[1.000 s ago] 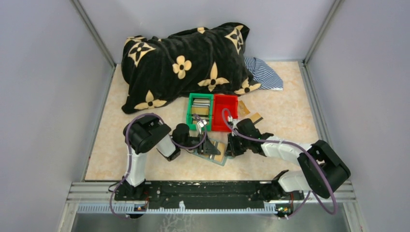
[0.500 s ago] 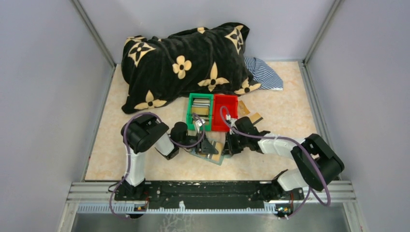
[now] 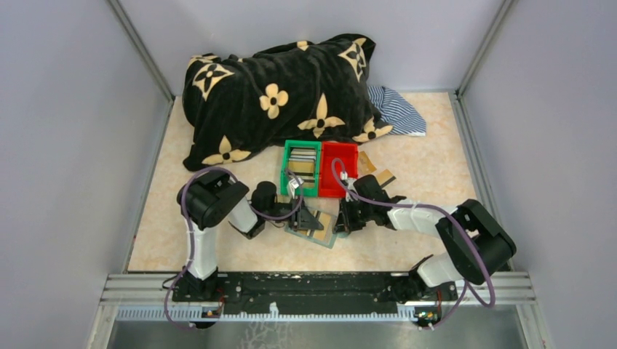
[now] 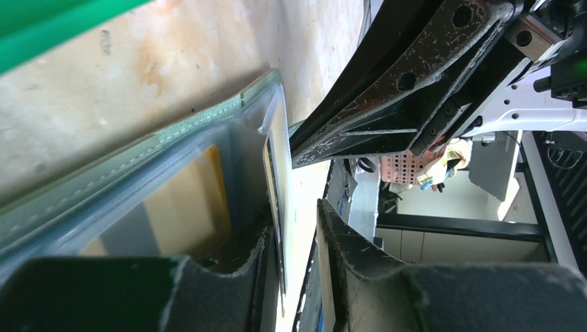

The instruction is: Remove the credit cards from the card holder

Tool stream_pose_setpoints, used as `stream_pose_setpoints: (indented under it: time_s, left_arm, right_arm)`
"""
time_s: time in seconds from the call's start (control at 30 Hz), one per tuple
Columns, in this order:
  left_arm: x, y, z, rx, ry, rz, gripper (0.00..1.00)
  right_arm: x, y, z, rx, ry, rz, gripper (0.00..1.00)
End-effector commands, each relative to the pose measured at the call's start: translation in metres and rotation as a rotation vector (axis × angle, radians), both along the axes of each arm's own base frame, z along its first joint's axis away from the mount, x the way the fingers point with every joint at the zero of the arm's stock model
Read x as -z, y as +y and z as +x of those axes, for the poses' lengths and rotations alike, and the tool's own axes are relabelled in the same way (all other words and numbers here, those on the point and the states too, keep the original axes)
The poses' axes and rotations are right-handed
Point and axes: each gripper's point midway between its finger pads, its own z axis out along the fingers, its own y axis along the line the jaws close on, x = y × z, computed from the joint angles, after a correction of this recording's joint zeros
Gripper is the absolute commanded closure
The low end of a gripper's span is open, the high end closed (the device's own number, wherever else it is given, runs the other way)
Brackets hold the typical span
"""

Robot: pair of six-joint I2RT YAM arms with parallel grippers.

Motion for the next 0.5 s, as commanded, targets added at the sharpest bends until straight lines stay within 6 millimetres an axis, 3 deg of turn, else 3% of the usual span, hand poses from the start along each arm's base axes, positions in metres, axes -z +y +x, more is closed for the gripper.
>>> stream_pose_setpoints:
  time_s: [0.0, 0.47]
  left_arm:
    - [0.015, 0.017, 0.003, -0.026, -0.012, 0.043, 0.68]
    - [0.018, 0.031, 0.007, -0.059, -0.003, 0.045, 0.68]
  right_arm:
    - [0.054, -0.042, -0.026, 0.026, 0.090, -0.225, 1.00]
    - [0.057, -0.042, -0.028, 0.025, 0.106, -0.234, 1.00]
